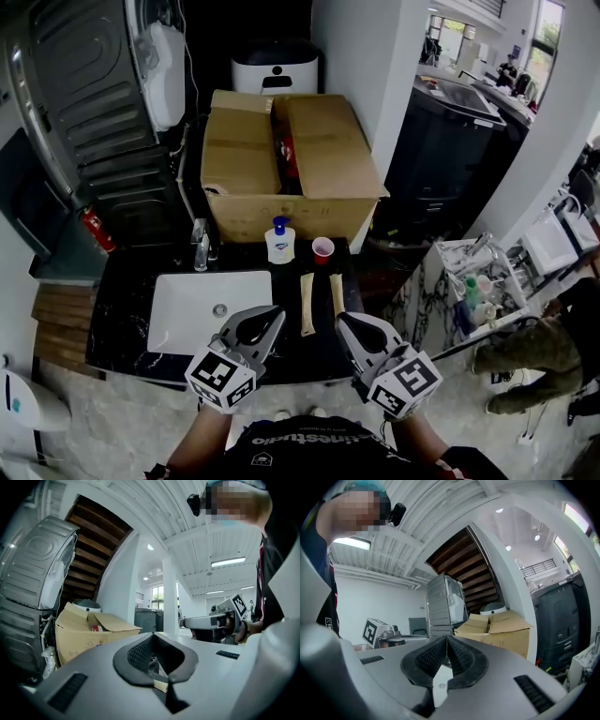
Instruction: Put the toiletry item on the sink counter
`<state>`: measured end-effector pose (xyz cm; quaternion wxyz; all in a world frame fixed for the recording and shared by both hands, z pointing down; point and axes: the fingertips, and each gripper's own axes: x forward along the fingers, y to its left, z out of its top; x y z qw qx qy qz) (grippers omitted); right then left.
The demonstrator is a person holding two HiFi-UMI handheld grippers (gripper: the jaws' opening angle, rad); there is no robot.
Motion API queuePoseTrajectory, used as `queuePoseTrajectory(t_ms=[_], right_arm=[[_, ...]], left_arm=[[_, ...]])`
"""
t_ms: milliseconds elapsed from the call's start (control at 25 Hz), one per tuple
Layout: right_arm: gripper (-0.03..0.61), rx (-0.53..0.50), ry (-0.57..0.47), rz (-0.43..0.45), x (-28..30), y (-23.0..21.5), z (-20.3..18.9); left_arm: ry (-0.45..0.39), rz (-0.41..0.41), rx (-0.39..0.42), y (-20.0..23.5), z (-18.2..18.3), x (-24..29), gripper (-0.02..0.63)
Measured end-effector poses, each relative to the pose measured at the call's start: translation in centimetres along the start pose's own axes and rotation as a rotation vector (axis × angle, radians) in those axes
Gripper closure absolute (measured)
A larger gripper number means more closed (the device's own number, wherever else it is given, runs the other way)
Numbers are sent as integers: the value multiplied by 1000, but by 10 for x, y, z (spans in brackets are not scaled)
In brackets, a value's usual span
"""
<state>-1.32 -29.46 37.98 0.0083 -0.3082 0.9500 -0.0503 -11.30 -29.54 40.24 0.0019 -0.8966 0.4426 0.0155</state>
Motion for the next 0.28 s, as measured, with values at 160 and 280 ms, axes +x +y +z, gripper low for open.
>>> queuePoseTrajectory(t_ms=[160,280], right_arm=[[540,0,6,3,1,0,0],[540,0,8,3,1,-1,-1]], left_arm=[[-4,-14,-15,-2,0,4,598],[-10,-20,-35,-2,1,6,598]])
